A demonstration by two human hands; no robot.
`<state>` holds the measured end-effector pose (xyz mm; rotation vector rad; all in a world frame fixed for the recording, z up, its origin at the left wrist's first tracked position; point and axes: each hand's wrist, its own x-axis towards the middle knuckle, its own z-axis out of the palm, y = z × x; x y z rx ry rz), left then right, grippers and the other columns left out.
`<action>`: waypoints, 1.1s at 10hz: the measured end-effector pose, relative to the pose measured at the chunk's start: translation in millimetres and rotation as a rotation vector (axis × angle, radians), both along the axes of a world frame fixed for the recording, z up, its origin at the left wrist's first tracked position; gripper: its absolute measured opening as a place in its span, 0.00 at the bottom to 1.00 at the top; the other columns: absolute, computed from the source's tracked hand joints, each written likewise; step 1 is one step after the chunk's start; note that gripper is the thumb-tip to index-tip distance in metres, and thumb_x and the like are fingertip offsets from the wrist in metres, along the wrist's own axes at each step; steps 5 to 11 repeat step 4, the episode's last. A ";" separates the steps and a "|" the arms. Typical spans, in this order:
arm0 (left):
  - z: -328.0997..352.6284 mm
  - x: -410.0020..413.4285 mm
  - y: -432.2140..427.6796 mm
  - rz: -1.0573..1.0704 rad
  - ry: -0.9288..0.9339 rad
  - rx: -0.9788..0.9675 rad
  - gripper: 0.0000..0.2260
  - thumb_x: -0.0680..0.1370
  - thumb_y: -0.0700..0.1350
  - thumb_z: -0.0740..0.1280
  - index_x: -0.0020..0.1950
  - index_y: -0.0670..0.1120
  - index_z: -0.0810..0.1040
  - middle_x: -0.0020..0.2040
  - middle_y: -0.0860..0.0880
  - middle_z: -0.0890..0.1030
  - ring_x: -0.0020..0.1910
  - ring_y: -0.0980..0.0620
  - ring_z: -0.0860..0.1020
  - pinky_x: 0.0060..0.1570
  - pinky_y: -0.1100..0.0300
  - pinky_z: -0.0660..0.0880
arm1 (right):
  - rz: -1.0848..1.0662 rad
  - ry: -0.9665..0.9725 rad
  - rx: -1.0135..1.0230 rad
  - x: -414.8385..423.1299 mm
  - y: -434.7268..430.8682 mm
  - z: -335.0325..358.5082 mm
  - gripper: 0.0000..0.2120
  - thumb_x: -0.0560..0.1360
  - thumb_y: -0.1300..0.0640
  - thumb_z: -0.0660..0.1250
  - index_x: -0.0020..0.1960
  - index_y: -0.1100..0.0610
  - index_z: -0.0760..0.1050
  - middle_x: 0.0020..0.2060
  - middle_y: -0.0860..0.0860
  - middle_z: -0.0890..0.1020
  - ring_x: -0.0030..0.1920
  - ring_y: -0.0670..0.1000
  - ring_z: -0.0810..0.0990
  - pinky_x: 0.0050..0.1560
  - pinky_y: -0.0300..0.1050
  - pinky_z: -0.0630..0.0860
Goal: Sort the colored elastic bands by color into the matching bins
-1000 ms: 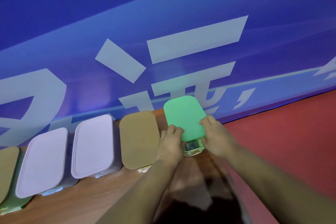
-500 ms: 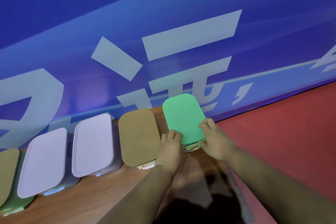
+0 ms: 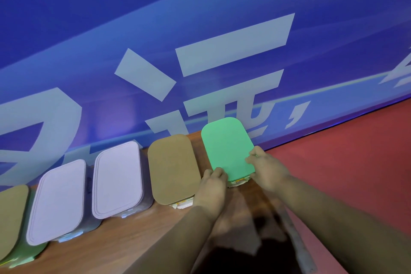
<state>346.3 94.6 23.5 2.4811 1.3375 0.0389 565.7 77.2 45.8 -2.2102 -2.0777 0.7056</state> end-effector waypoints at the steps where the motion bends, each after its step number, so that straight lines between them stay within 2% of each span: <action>1: 6.0 -1.4 -3.6 -0.025 0.051 0.002 0.14 0.79 0.41 0.61 0.63 0.46 0.78 0.65 0.48 0.75 0.58 0.41 0.73 0.59 0.47 0.76 | 0.008 -0.099 -0.031 -7.3 5.0 8.4 0.14 0.72 0.63 0.67 0.56 0.54 0.78 0.59 0.49 0.70 0.54 0.60 0.78 0.54 0.53 0.77; 2: 20.1 1.1 -3.3 0.029 0.009 -0.074 0.20 0.72 0.47 0.57 0.60 0.45 0.81 0.61 0.47 0.77 0.55 0.39 0.75 0.59 0.47 0.75 | 0.013 -0.219 -0.066 -16.8 11.2 15.7 0.15 0.73 0.60 0.66 0.59 0.53 0.78 0.61 0.51 0.71 0.56 0.60 0.76 0.56 0.53 0.76; 3: 19.4 -7.3 13.4 0.135 -0.105 -0.255 0.21 0.71 0.46 0.60 0.59 0.46 0.85 0.61 0.46 0.81 0.59 0.41 0.79 0.64 0.53 0.75 | -0.003 -0.305 -0.119 -25.8 20.0 31.1 0.19 0.75 0.55 0.66 0.65 0.52 0.78 0.64 0.53 0.71 0.62 0.59 0.74 0.62 0.53 0.75; 4: 26.5 -18.3 28.2 0.181 -0.156 -0.377 0.18 0.77 0.46 0.68 0.67 0.48 0.83 0.67 0.47 0.83 0.67 0.47 0.79 0.68 0.60 0.73 | -0.024 -0.313 -0.178 -31.8 21.0 38.6 0.21 0.77 0.50 0.66 0.68 0.54 0.77 0.66 0.54 0.72 0.66 0.60 0.74 0.64 0.52 0.73; 11: 26.5 -18.3 28.2 0.181 -0.156 -0.377 0.18 0.77 0.46 0.68 0.67 0.48 0.83 0.67 0.47 0.83 0.67 0.47 0.79 0.68 0.60 0.73 | -0.024 -0.313 -0.178 -31.8 21.0 38.6 0.21 0.77 0.50 0.66 0.68 0.54 0.77 0.66 0.54 0.72 0.66 0.60 0.74 0.64 0.52 0.73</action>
